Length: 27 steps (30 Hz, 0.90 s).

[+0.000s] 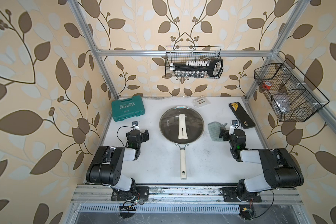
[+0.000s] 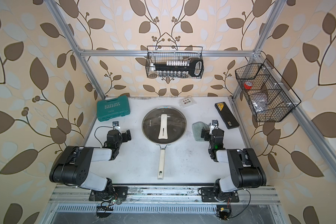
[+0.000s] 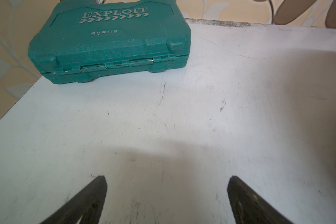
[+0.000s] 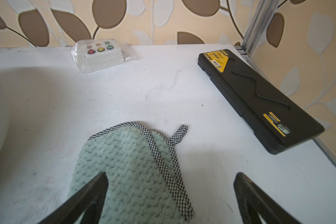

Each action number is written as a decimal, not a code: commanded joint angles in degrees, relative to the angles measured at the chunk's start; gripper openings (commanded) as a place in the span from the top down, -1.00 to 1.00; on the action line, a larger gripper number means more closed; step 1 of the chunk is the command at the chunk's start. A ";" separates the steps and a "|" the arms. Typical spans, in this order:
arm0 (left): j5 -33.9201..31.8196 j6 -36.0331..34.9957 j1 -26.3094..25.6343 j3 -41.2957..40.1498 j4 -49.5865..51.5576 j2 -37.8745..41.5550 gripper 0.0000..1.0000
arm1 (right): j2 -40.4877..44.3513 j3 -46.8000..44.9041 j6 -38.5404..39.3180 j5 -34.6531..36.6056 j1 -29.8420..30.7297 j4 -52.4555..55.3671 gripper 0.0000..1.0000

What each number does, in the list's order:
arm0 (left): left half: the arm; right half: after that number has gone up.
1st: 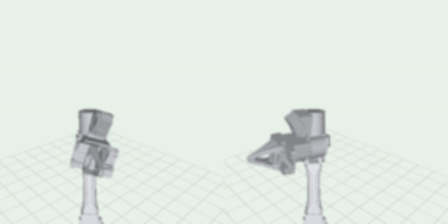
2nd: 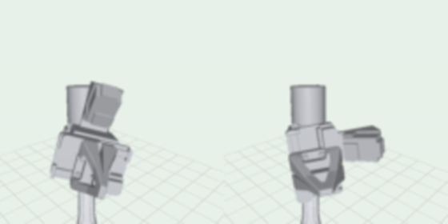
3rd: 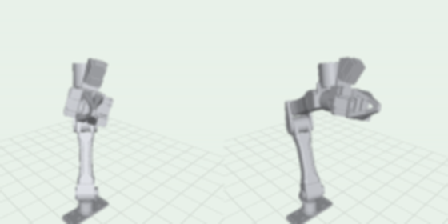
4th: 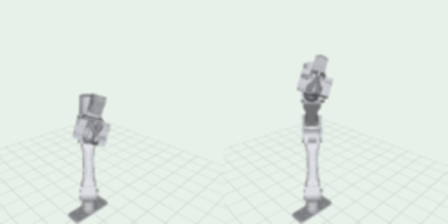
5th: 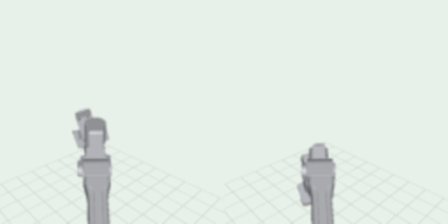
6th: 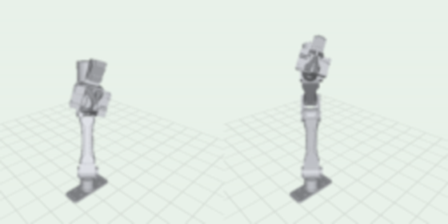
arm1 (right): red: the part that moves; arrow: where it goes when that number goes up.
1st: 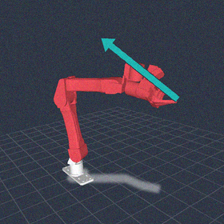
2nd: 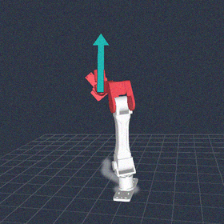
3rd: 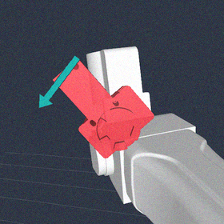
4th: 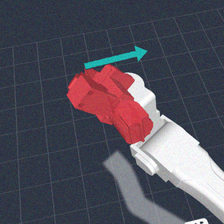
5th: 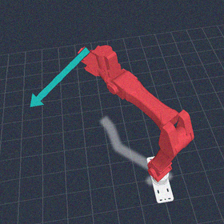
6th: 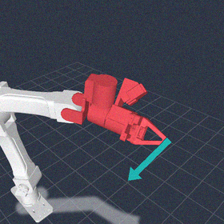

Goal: Wipe the pot lid with a cloth
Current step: Pick up the cleaning item at the center of the board.

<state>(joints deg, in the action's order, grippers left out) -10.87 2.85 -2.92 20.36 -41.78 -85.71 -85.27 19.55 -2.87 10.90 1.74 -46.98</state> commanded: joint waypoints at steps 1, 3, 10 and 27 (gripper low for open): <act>0.49 -1.01 0.41 1.36 -1.20 0.15 -0.98 | -0.78 1.08 0.50 0.27 -0.16 -0.83 -0.97; 0.43 -1.05 0.46 1.35 -1.32 0.16 -0.98 | -0.68 0.97 0.50 0.27 -0.16 -1.06 -0.98; -0.33 -1.14 0.30 4.12 8.49 7.67 -0.98 | 5.61 5.81 -0.96 4.97 0.11 11.99 -0.98; -6.74 15.75 -12.81 53.12 75.94 15.47 -0.98 | 13.68 40.94 -10.41 16.39 8.64 76.79 -0.98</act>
<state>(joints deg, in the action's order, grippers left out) -17.45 15.55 -11.70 67.57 19.14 -68.79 -68.82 56.38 -9.87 25.96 9.50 12.21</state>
